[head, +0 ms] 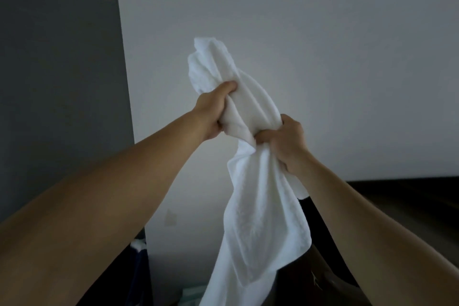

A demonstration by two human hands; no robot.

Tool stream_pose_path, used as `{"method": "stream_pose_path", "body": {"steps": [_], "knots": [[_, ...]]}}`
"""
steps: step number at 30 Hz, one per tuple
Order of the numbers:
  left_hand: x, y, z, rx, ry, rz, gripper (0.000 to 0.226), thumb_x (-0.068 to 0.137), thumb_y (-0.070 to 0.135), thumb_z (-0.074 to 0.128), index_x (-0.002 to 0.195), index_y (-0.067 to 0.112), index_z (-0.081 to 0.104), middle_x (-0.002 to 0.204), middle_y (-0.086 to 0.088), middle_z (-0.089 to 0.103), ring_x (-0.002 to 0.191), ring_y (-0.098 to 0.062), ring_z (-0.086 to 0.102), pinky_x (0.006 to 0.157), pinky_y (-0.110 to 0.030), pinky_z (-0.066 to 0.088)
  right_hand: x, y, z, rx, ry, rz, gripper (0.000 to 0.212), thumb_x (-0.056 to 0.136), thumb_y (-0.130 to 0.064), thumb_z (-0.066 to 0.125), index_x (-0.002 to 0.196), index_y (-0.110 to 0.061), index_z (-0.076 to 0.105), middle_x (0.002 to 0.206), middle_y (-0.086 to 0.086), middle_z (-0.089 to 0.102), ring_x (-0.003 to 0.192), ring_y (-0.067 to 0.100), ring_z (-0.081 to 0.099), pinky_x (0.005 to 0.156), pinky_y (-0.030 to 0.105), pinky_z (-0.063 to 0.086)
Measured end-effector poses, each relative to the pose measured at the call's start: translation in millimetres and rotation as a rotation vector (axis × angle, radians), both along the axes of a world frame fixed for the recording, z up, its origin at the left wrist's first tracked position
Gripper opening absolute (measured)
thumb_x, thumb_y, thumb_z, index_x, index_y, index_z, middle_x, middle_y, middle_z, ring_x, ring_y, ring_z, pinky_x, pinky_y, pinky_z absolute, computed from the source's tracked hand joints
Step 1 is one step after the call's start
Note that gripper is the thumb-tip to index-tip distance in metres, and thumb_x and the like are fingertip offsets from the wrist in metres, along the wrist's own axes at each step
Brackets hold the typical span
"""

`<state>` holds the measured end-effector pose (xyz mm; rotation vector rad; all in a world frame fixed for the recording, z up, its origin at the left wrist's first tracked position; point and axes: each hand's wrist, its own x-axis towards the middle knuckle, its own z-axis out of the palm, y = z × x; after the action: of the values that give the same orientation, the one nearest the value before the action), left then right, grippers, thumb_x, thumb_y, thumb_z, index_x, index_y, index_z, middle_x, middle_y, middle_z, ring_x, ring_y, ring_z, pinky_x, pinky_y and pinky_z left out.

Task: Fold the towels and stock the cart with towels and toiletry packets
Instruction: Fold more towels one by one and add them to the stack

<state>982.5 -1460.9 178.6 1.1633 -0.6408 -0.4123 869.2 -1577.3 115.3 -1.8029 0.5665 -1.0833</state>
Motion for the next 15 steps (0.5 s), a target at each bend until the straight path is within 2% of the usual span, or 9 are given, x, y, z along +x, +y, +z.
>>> {"method": "stream_pose_path", "body": {"steps": [3,6,9,13,15], "knots": [[7,7,-26,0.11,-0.006,0.013,0.041,0.086,0.036,0.071,0.118,0.013,0.059,0.107,-0.006,0.073,0.096,-0.025,0.071,0.079,-0.04,0.06,6,4,-31,0.06,0.06,0.048,0.044,0.047,-0.023,0.085,0.085,-0.025,0.063,0.085,0.003,0.072,0.077,0.027,0.069,0.07,0.049,0.061],[22,14,-64,0.276,0.009,0.043,0.046,0.087,0.04,0.069,0.124,0.013,0.058,0.112,-0.007,0.069,0.102,-0.028,0.067,0.085,-0.044,0.057,12,10,-72,0.098,0.257,0.161,0.052,0.057,-0.029,0.088,0.101,-0.024,0.062,0.095,0.001,0.071,0.082,0.022,0.069,0.074,0.042,0.06],[33,21,-113,0.478,0.067,0.058,0.045,0.089,0.038,0.068,0.125,0.012,0.055,0.116,-0.009,0.066,0.103,-0.031,0.065,0.085,-0.047,0.056,18,20,-123,0.055,0.449,0.198,0.067,0.064,-0.039,0.088,0.121,-0.017,0.059,0.108,0.002,0.069,0.095,0.024,0.067,0.085,0.043,0.057],[42,31,-173,0.612,0.218,0.065,0.035,0.095,0.031,0.062,0.121,0.008,0.055,0.117,-0.014,0.064,0.105,-0.036,0.064,0.091,-0.054,0.054,28,37,-180,-0.077,0.69,0.137,0.084,0.073,-0.046,0.082,0.139,-0.012,0.044,0.128,0.005,0.054,0.107,0.024,0.057,0.078,0.031,0.045],[45,36,-187,0.662,0.27,0.059,0.029,0.098,0.029,0.054,0.117,0.007,0.053,0.116,-0.016,0.063,0.105,-0.037,0.063,0.088,-0.052,0.055,31,47,-196,-0.102,0.668,0.126,0.086,0.074,-0.047,0.08,0.143,-0.017,0.037,0.138,0.003,0.042,0.108,0.019,0.05,0.081,0.028,0.04]]}}
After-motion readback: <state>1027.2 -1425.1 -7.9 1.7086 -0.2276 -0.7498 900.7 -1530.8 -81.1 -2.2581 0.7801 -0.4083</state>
